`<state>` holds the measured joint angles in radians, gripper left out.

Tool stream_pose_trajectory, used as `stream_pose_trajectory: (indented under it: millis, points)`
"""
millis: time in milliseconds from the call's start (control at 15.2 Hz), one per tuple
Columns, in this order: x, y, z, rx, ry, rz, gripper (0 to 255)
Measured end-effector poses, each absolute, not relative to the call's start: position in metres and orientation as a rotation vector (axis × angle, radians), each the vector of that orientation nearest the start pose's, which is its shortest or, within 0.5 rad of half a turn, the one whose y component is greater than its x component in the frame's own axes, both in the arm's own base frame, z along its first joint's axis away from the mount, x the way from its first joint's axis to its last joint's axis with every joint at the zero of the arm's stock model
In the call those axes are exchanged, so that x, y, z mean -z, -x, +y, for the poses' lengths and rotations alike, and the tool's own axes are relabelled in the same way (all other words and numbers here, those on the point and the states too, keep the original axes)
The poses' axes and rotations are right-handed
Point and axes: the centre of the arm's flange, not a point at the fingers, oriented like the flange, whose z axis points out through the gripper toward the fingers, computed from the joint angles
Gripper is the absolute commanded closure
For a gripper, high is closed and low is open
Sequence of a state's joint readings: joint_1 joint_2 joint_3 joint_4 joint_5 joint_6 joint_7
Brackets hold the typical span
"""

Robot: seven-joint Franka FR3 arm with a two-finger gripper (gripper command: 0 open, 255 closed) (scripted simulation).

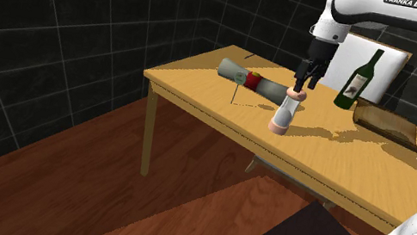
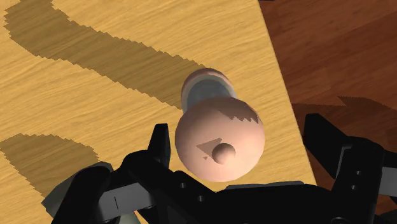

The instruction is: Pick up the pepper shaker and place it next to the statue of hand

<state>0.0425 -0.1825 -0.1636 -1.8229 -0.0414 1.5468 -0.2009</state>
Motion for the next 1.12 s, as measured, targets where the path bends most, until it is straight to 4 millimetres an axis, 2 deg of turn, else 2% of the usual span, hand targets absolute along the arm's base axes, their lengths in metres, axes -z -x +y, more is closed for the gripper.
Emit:
stream_pose_trajectory:
  millis: [132,198,660,1056,1122]
  points:
    - [-0.602,-0.510,-0.071,-0.144,3.135,-0.176,0]
    - [-0.603,-0.515,-0.073,-0.143,3.136,-0.187,0]
    - [-0.573,-0.516,-0.073,-0.141,3.136,-0.198,0]
    - [-0.569,-0.516,-0.074,-0.140,3.136,-0.198,0]
    - [-0.569,-0.516,-0.074,-0.140,3.136,-0.198,255]
